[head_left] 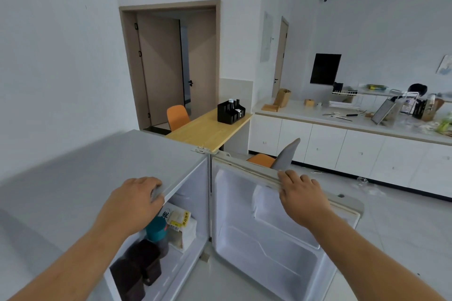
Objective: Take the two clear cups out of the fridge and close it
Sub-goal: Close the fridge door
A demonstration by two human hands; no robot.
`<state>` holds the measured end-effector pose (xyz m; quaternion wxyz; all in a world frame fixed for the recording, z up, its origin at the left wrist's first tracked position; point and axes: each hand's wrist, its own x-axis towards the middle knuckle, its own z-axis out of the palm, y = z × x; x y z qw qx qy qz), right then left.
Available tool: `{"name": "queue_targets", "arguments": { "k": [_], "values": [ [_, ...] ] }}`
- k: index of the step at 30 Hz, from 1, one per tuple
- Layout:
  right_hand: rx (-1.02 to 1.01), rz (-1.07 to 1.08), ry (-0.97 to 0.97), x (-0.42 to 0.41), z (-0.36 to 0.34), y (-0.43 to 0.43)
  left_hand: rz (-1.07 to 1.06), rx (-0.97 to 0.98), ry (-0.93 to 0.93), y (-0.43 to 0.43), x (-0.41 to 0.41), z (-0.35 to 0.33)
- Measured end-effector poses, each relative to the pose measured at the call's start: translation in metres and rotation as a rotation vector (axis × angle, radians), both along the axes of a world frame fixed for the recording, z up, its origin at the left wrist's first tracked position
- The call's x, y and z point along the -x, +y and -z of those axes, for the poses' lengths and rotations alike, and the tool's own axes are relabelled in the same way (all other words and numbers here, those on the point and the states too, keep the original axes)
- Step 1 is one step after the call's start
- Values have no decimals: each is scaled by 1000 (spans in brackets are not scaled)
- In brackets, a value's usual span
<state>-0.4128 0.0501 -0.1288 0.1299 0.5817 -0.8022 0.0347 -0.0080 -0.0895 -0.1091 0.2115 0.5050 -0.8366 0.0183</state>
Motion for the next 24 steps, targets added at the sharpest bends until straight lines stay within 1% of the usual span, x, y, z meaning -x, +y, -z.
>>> {"name": "queue_targets", "arguments": {
  "k": [3, 7, 11, 14, 18, 21, 24],
  "values": [
    [41, -7, -22, -10, -1, 7, 7, 1, -1, 1, 1, -1],
    [82, 24, -108, -35, -8, 16, 12, -5, 4, 0, 0, 0],
    [32, 24, -197, -67, -17, 24, 14, -12, 41, 0, -2, 1],
    [-36, -6, -216, -87, -26, 29, 15, -27, 67, 0, -4, 1],
    [-24, -161, -289, -115, -34, 37, 11, -41, 73, 0, -3, 1],
    [33, -317, -367, -135, -31, 42, 16, -59, 89, 0, -5, 2],
    [96, -413, -442, -156, -20, 41, 28, -75, 109, 0, -7, 3]
  ]
}}
